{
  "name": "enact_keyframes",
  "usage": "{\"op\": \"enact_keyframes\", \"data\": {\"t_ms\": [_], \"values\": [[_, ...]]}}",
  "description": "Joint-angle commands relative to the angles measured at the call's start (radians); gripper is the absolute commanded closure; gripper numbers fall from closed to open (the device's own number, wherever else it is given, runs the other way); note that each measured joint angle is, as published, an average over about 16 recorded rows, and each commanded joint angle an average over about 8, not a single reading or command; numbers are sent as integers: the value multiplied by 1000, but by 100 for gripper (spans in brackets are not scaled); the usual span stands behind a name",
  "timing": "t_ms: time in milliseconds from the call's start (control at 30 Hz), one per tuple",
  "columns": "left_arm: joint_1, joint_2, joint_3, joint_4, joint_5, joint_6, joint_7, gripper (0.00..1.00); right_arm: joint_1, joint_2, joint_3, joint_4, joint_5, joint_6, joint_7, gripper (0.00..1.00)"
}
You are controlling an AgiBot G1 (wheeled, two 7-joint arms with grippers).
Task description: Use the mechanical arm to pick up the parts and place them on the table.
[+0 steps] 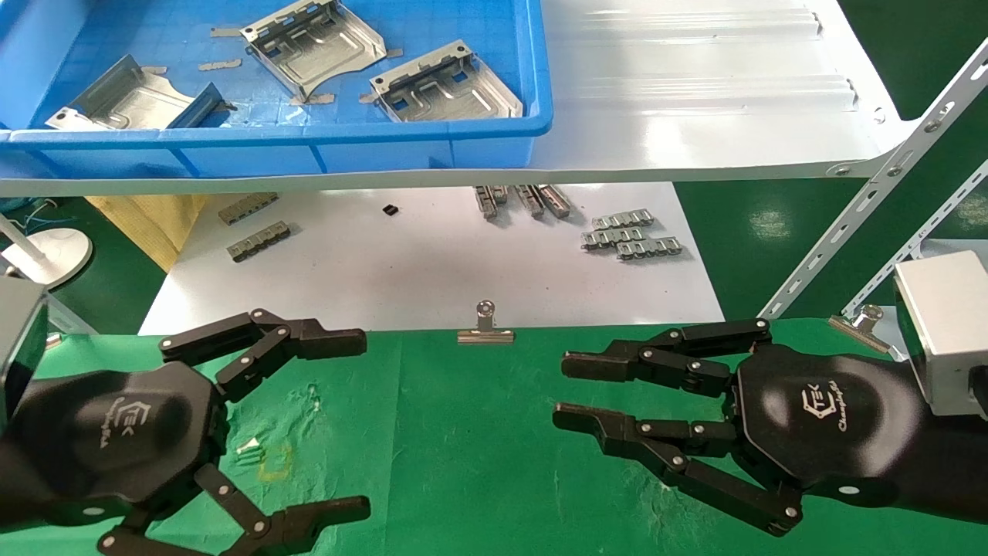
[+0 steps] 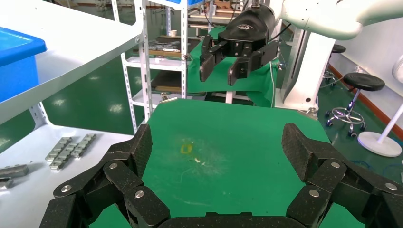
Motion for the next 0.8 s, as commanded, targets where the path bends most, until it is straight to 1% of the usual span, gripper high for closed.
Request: {"op": "enact_keyframes", "data": {"t_ms": [33, 300, 433, 533, 633, 800], "values": [[0, 0, 0, 0, 0, 0, 0, 0, 0, 0, 0, 0, 0, 0, 0, 100], [-4, 2, 0, -1, 0, 0, -1, 0, 0, 0, 0, 0, 0, 0, 0, 100], [-53, 17, 5, 9, 10, 1, -9, 0, 0, 0, 0, 0, 0, 0, 0, 100], [-147, 44, 14, 45, 51, -7, -6, 0, 0, 0, 0, 0, 0, 0, 0, 100], [-275, 86, 30, 122, 112, -15, 9, 0, 0, 0, 0, 0, 0, 0, 0, 100], [-511, 186, 81, 353, 256, -49, 53, 0, 0, 0, 0, 0, 0, 0, 0, 100]]}}
